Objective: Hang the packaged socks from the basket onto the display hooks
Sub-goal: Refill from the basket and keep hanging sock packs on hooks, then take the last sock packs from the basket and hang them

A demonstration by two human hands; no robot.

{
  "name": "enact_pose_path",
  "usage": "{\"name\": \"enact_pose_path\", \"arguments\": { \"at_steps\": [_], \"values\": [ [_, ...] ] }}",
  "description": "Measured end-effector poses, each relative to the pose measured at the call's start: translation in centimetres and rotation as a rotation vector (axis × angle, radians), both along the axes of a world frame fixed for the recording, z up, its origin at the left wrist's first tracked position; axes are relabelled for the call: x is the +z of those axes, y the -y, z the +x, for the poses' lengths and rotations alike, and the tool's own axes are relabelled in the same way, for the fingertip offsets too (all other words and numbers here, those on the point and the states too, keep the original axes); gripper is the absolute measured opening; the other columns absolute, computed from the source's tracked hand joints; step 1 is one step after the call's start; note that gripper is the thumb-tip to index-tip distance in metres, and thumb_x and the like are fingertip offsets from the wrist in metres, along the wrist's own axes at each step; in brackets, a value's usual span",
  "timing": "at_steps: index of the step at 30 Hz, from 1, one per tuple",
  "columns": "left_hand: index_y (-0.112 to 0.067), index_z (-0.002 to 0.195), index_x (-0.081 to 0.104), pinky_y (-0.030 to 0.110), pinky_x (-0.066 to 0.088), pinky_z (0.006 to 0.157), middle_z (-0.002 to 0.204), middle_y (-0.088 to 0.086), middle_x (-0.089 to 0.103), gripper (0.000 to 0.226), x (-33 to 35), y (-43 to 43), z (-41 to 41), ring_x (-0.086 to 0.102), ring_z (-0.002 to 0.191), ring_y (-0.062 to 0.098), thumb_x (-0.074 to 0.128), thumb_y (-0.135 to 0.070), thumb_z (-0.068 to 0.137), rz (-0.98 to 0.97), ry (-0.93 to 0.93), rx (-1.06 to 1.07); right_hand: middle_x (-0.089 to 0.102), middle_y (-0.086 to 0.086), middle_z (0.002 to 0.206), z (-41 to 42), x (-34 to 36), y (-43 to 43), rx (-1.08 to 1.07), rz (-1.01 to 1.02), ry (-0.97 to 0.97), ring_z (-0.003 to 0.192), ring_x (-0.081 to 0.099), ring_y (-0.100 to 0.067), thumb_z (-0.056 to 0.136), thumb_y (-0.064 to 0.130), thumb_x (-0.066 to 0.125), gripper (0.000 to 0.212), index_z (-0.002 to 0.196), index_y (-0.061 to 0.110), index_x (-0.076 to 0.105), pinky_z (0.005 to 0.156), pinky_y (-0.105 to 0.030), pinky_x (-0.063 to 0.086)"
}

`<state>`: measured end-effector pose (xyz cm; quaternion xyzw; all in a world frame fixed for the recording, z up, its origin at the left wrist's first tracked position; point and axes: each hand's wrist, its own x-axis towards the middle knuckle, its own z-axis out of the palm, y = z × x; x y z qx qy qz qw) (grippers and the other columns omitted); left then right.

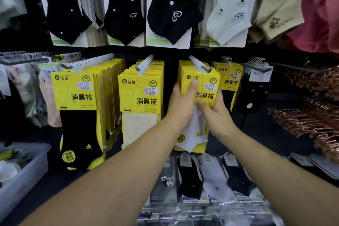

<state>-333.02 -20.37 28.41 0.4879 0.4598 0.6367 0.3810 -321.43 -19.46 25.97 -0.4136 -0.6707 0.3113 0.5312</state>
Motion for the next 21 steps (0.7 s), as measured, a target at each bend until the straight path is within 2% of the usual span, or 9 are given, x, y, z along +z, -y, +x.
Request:
{"name": "enact_pose_path", "arguments": {
  "at_steps": [4,8,11,14,15,16,18,19,21],
  "values": [
    [-0.028,0.146,0.056,0.034,0.052,0.096,0.121,-0.009,0.072,0.043,-0.1,-0.7,0.3,0.069,0.105,0.008,0.056,-0.047,0.107,-0.01,-0.002,0.021,0.061,0.022,0.121,0.0,-0.1,-1.2,-0.012,-0.04,0.01,0.104,0.061,0.008,0.1,0.015,0.054,0.057,0.149,0.033,0.03,0.084,-0.016,0.045],
    [-0.028,0.151,0.05,0.045,0.053,0.109,0.132,-0.003,0.071,0.049,-0.3,-0.9,0.3,0.068,0.12,0.019,0.057,-0.047,0.106,-0.032,0.0,0.009,0.06,0.019,0.124,0.1,0.3,-1.4,0.015,-0.064,0.021,0.112,0.058,0.001,0.099,0.016,0.056,0.057,0.147,0.034,0.031,0.09,-0.023,0.045],
    [-0.023,0.157,0.04,0.048,0.049,0.114,0.141,0.002,0.067,0.058,-0.4,-0.1,0.4,0.064,0.13,0.025,0.061,-0.039,0.106,-0.061,-0.03,0.014,0.062,0.021,0.118,0.3,0.3,-0.6,-0.008,-0.076,0.032,0.106,0.059,0.005,0.099,0.022,0.058,0.052,0.145,0.031,0.036,0.084,-0.018,0.044],
    [-0.021,0.166,0.019,0.052,0.036,0.123,0.163,0.004,0.046,0.077,-0.9,2.0,0.3,0.043,0.151,0.028,0.06,-0.042,0.105,-0.115,-0.13,0.037,0.059,0.031,0.111,1.3,-0.4,1.2,-0.082,-0.082,0.102,0.097,0.057,0.015,0.099,0.03,0.059,0.047,0.141,0.029,0.04,0.069,-0.008,0.042],
    [-0.022,0.167,0.016,0.05,0.031,0.126,0.169,-0.001,0.037,0.079,-1.3,3.5,0.3,0.033,0.157,0.023,0.059,-0.044,0.105,-0.107,-0.163,0.039,0.057,0.031,0.118,1.8,-0.8,2.1,-0.096,-0.076,0.143,0.098,0.057,0.016,0.099,0.033,0.059,0.049,0.143,0.028,0.038,0.069,-0.007,0.042],
    [-0.023,0.167,0.017,0.043,0.028,0.127,0.169,-0.015,0.033,0.078,-1.8,5.3,0.3,0.028,0.157,0.01,0.059,-0.045,0.104,-0.071,-0.194,0.036,0.054,0.027,0.129,2.3,-1.4,3.3,-0.102,-0.071,0.189,0.1,0.058,0.017,0.1,0.035,0.058,0.055,0.148,0.024,0.034,0.075,-0.009,0.043],
    [-0.029,0.159,0.031,0.018,0.031,0.111,0.141,-0.049,0.037,0.067,-3.3,9.0,0.1,0.035,0.132,-0.022,0.06,-0.043,0.101,0.019,-0.27,0.017,0.043,0.01,0.147,3.4,-2.8,5.8,-0.124,-0.079,0.282,0.116,0.053,0.009,0.1,0.04,0.057,0.066,0.154,0.019,0.027,0.094,-0.023,0.045],
    [-0.033,0.153,0.036,0.009,0.032,0.099,0.131,-0.049,0.039,0.06,-4.5,10.9,-0.1,0.038,0.117,-0.026,0.059,-0.044,0.099,0.024,-0.316,0.007,0.043,0.004,0.146,4.1,-3.9,7.1,-0.147,-0.081,0.335,0.121,0.051,-0.003,0.1,0.041,0.057,0.064,0.153,0.018,0.03,0.098,-0.029,0.045],
    [-0.032,0.147,0.044,0.001,0.037,0.084,0.137,-0.028,0.046,0.048,-7.4,14.2,-0.6,0.045,0.106,-0.027,0.06,-0.039,0.103,-0.018,-0.395,-0.01,0.051,0.001,0.132,5.5,-6.4,9.9,-0.176,-0.082,0.463,0.111,0.055,-0.013,0.1,0.04,0.057,0.048,0.141,0.019,0.046,0.091,-0.031,0.044]
  ]
}}
